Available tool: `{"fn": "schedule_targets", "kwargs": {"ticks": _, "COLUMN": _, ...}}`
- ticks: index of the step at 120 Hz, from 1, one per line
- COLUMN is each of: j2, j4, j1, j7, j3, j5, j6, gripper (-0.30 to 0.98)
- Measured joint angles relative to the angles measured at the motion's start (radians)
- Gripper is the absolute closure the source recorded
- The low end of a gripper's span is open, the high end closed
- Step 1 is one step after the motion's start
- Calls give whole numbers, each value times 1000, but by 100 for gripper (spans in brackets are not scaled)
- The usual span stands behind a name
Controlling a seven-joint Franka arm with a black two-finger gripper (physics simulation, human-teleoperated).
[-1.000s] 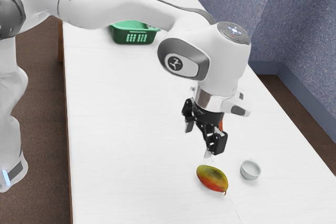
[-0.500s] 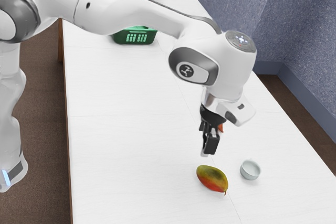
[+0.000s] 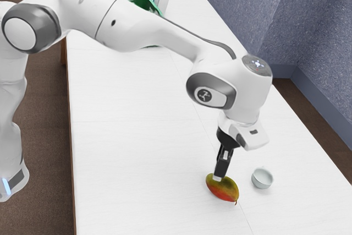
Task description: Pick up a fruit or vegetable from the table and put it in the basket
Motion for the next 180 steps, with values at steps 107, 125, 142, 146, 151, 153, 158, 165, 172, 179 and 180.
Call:
{"fn": "schedule_targets", "kwargs": {"ticks": 107, "j2": 88, "j4": -70, "j1": -2, "j7": 179, "j3": 6, "j5": -58, "j6": 193, "gripper": 9}}
{"fn": "schedule_targets", "kwargs": {"ticks": 125, "j2": 81, "j4": -75, "j1": -3, "j7": 163, "j3": 21, "j5": -49, "j6": 218, "gripper": 31}}
{"fn": "schedule_targets", "kwargs": {"ticks": 142, "j2": -59, "j4": -184, "j1": -26, "j7": 124, "j3": 53, "j5": -31, "j6": 236, "gripper": 41}}
{"fn": "schedule_targets", "kwargs": {"ticks": 146, "j2": -122, "j4": -222, "j1": -27, "j7": 112, "j3": 62, "j5": -26, "j6": 240, "gripper": 41}}
{"fn": "schedule_targets", "kwargs": {"ticks": 151, "j2": -181, "j4": -250, "j1": -30, "j7": 98, "j3": 78, "j5": -13, "j6": 242, "gripper": 42}}
{"fn": "schedule_targets", "kwargs": {"ticks": 153, "j2": -205, "j4": -256, "j1": -31, "j7": 93, "j3": 86, "j5": -3, "j6": 241, "gripper": 42}}
{"fn": "schedule_targets", "kwargs": {"ticks": 158, "j2": -259, "j4": -263, "j1": -33, "j7": 81, "j3": 105, "j5": 21, "j6": 231, "gripper": 42}}
{"fn": "schedule_targets", "kwargs": {"ticks": 165, "j2": -338, "j4": -266, "j1": 48, "j7": 66, "j3": 115, "j5": 44, "j6": 188, "gripper": 43}}
{"fn": "schedule_targets", "kwargs": {"ticks": 172, "j2": -412, "j4": -266, "j1": 304, "j7": 53, "j3": 118, "j5": 59, "j6": 128, "gripper": 43}}
{"fn": "schedule_targets", "kwargs": {"ticks": 179, "j2": -458, "j4": -267, "j1": 542, "j7": 46, "j3": 118, "j5": 66, "j6": 70, "gripper": 42}}
{"fn": "schedule_targets", "kwargs": {"ticks": 180, "j2": -462, "j4": -267, "j1": 570, "j7": 45, "j3": 118, "j5": 66, "j6": 62, "gripper": 42}}
